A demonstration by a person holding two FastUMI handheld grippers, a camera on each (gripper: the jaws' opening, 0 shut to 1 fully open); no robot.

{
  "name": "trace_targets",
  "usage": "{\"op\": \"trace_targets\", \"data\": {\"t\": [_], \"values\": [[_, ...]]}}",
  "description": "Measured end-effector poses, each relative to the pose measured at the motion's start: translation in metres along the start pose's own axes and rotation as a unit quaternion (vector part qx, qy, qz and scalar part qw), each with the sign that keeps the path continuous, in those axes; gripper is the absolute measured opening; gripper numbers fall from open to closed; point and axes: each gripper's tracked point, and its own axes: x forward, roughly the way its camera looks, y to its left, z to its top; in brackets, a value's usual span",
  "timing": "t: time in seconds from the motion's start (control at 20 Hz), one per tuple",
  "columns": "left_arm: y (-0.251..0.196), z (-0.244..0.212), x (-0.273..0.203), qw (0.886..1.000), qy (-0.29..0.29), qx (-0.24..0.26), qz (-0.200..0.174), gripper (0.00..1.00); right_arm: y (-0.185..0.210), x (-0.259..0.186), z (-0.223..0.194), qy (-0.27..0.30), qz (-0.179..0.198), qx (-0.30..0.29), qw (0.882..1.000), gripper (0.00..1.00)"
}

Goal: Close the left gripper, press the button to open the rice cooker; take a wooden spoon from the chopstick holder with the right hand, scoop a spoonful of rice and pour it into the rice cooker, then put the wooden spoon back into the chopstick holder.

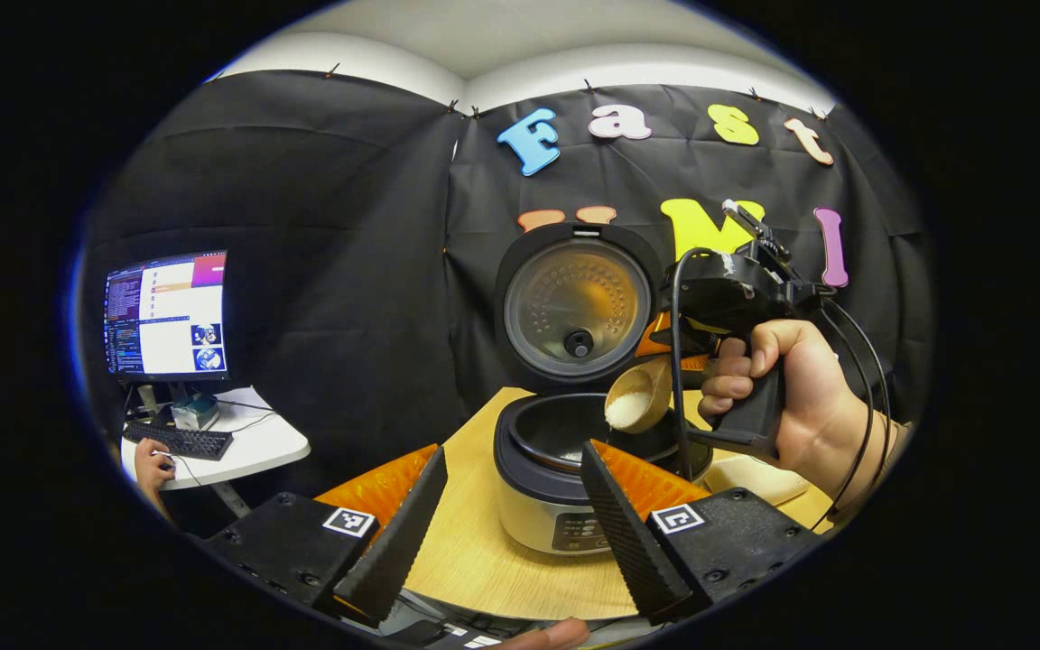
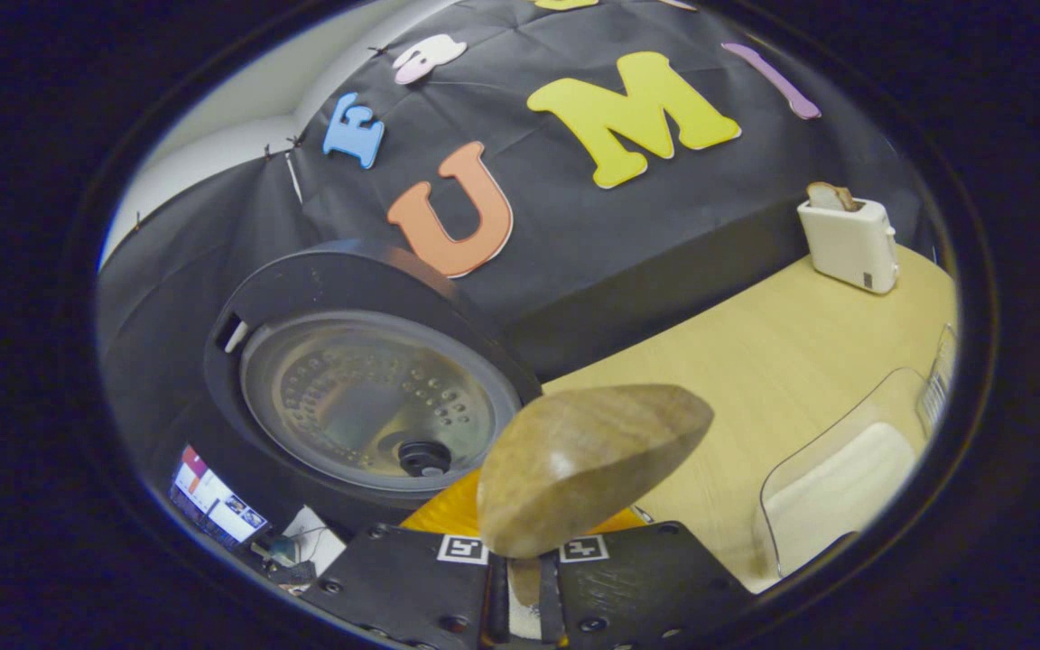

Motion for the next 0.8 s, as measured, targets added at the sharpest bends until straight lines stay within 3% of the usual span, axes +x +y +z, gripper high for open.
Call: {"op": "trace_targets", "data": {"t": [0.5,0.8], "values": [[0.004,0.001,-0.001,1.0,-0.003,0.013,0.012,0.95,0.022,-0.006,-0.012,-0.006,0.018,-0.14,0.99,0.13],[0.007,0.006,-0.003,1.0,-0.012,0.021,0.017,0.95,0.026,-0.014,-0.004,-0.028,0.004,-0.192,0.981,0.13]]}}
